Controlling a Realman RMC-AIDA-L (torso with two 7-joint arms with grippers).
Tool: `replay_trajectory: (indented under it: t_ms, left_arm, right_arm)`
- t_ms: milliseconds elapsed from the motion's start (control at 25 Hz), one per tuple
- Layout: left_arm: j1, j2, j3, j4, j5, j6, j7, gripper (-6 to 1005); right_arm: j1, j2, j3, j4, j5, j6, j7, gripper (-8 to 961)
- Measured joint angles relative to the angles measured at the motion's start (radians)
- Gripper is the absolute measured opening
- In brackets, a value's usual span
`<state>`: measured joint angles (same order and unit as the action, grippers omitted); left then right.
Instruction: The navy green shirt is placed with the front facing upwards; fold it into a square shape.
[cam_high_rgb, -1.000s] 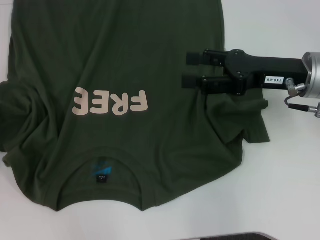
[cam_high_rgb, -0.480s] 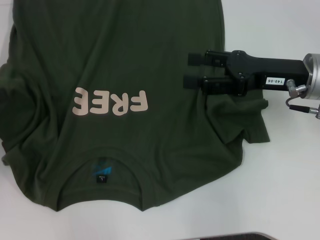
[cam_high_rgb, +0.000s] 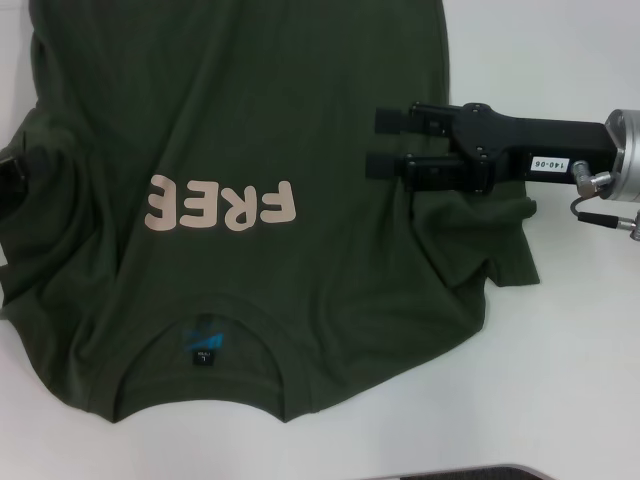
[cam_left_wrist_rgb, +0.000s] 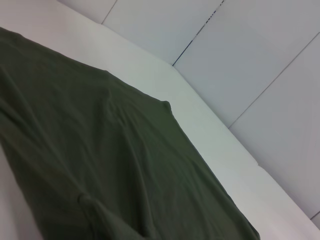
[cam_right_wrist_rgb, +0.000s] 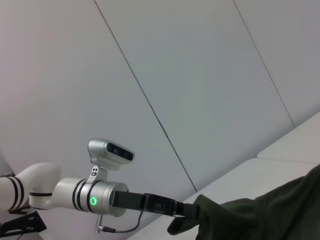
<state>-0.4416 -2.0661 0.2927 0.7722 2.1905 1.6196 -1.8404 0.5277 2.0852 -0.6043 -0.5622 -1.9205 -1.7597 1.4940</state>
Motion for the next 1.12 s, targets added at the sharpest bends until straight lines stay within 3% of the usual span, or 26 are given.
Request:
replay_trajectory:
  t_ms: [1120]
  left_arm:
    - [-0.08,-0.035,0.013,-0.153,0.005,-0.124,-0.039,6]
  right_arm:
    - [0.005,0.0,0.0,0.007,0.0,0.013,0.002,914]
